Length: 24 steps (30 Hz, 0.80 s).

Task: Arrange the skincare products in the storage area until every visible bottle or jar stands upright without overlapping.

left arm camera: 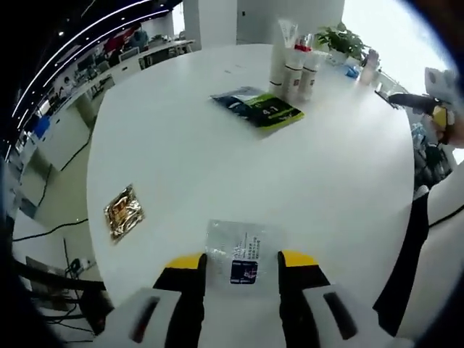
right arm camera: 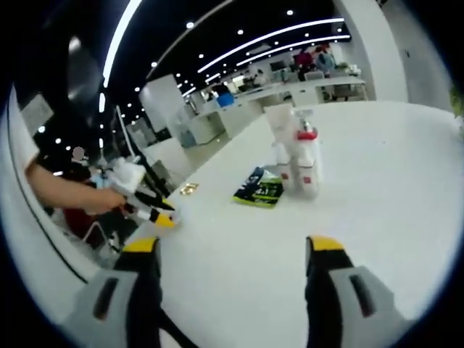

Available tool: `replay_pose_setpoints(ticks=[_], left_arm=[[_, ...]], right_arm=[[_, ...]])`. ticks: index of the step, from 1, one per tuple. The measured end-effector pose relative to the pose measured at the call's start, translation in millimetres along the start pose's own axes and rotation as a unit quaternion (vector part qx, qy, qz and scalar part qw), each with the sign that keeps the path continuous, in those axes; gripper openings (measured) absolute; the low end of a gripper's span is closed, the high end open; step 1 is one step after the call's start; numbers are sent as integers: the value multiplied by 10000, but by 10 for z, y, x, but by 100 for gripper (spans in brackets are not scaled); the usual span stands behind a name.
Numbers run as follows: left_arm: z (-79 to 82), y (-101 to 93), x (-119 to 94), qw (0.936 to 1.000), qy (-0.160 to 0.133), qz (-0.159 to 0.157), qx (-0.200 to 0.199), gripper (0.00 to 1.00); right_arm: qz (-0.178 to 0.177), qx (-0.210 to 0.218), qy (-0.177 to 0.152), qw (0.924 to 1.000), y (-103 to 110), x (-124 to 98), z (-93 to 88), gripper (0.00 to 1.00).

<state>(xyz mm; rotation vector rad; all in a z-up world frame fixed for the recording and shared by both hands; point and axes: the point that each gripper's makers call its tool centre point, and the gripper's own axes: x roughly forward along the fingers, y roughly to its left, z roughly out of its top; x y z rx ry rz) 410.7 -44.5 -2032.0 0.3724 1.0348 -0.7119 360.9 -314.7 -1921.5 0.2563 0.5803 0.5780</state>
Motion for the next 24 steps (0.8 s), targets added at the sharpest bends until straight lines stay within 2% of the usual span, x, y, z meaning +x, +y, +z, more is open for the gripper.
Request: replay_pose_setpoints(ticks=[2,4,11,16,19,21,24], left_arm=[[99,-126,-16,9997,-79,-96,205,40],[254,-333,-36,9986,-239,-286,381,40],[703,-866,-138,9914,-646,-615,960,40],[894,-1107,-200,9855,-787,-758,1299,40],[1063,-1279,-265,9807,-908,-878,1492,40],[1120,-1341,-285,9783,-930,-913,1611,40],[1209,-1468,-317,9715,-932,-981,1945,40]], right_arm=[[120,181,-4,9998,34,23,-21,72],[288,398,15,9988,91,49,-34,65],[467,431,49,9980,180,123,0,65],[578,465,163,9971,199,164,-22,64],[637,560,213,9962,202,162,-20,61],[641,629,214,9957,193,164,-22,59],[674,778,256,9944,194,182,-50,57]])
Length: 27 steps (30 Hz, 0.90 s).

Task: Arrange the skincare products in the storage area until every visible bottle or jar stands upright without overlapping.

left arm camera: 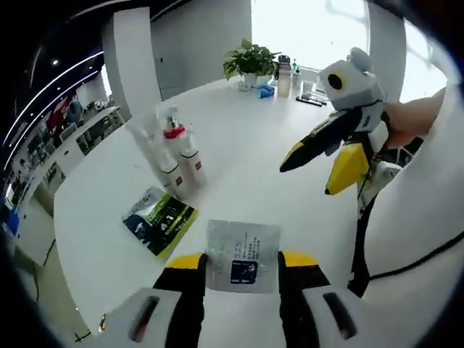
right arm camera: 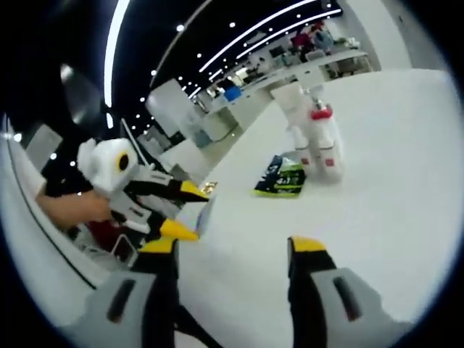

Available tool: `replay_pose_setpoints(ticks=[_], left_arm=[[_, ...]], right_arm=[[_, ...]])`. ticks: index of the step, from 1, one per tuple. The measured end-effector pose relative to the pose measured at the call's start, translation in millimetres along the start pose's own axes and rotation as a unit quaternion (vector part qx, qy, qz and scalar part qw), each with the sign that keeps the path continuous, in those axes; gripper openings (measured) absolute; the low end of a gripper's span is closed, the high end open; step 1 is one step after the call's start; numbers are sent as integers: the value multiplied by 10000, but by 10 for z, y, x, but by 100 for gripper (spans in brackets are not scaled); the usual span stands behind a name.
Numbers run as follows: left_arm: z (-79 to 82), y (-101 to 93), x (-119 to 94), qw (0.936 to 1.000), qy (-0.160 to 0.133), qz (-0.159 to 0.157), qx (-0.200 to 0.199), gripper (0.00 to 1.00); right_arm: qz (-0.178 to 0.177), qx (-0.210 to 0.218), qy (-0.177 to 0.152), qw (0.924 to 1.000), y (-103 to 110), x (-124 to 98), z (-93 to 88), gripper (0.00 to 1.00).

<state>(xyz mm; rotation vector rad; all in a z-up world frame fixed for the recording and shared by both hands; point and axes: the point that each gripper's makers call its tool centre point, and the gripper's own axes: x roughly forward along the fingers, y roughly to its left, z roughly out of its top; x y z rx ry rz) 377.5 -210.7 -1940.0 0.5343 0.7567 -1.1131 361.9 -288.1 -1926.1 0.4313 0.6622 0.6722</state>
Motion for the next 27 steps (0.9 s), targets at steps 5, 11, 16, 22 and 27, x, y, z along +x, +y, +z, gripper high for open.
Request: replay_pose_setpoints(ticks=[5,11,16,22,27], left_arm=[[161,-159,49,9990,-1,-177,401,40],[344,-366,99,9963,-85,-404,750,40],[506,-597,138,9903,-98,-664,1218,40],[656,-736,198,9841,-75,-778,1593,40],[734,-853,324,9810,24,-897,1720,40]], right_arm=[[115,108,33,9999,41,13,1,52],[252,445,24,9987,50,-21,5,38],[400,796,-20,9960,81,-60,1,27],[549,1090,37,9925,98,-93,-66,15],[726,1435,69,9870,40,-215,-103,2]])
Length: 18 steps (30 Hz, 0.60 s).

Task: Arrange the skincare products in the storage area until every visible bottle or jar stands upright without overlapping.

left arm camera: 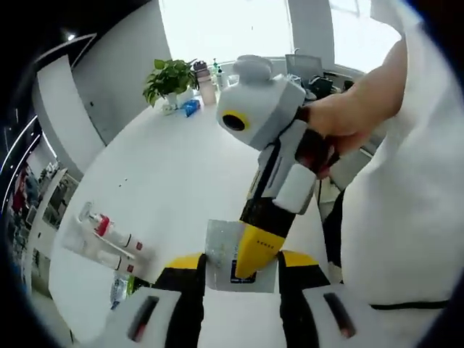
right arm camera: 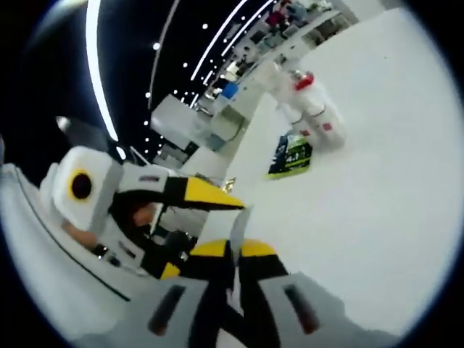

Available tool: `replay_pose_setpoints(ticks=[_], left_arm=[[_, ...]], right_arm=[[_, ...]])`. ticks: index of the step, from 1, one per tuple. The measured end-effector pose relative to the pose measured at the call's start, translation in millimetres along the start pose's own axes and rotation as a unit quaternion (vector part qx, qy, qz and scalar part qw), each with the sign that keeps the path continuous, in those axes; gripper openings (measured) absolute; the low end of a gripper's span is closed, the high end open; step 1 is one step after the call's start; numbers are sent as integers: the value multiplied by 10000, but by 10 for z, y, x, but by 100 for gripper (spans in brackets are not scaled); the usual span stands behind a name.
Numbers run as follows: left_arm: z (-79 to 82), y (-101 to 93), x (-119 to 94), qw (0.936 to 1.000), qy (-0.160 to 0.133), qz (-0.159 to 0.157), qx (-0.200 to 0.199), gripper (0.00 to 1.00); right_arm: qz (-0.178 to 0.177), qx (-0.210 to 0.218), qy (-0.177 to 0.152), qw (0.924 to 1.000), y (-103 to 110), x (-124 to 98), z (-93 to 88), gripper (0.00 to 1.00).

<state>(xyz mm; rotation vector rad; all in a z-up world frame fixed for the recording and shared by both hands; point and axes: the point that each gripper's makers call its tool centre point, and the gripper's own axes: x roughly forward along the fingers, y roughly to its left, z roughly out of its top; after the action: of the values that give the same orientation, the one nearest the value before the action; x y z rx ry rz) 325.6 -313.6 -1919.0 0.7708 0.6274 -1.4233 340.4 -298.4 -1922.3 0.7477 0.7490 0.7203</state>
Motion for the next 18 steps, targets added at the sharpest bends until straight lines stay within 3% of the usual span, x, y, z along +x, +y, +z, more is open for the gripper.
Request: replay_pose_setpoints(ticks=[6,11,13,15,16,18], left_arm=[[197,-56,219,9997,21,-158,-202,41],[351,23,383,9942,-170,-92,-1062,46],[462,72,484,9829,-392,-97,-1796,46],[597,86,552,9659,-672,-184,-2494,46],[691,111,584,9510,-899,-183,-2952,46],[757,105,622,9358,-1039,-227,-3362,46]], right_arm=[[176,261,-75,9995,-212,-309,33,0],[369,188,-146,9990,-345,-517,143,0],[397,150,-150,9990,-444,-649,236,0],[490,141,-166,9986,-503,-812,359,0],[522,133,-165,9984,-504,-839,379,0],[688,25,-213,9974,-488,-936,482,0]])
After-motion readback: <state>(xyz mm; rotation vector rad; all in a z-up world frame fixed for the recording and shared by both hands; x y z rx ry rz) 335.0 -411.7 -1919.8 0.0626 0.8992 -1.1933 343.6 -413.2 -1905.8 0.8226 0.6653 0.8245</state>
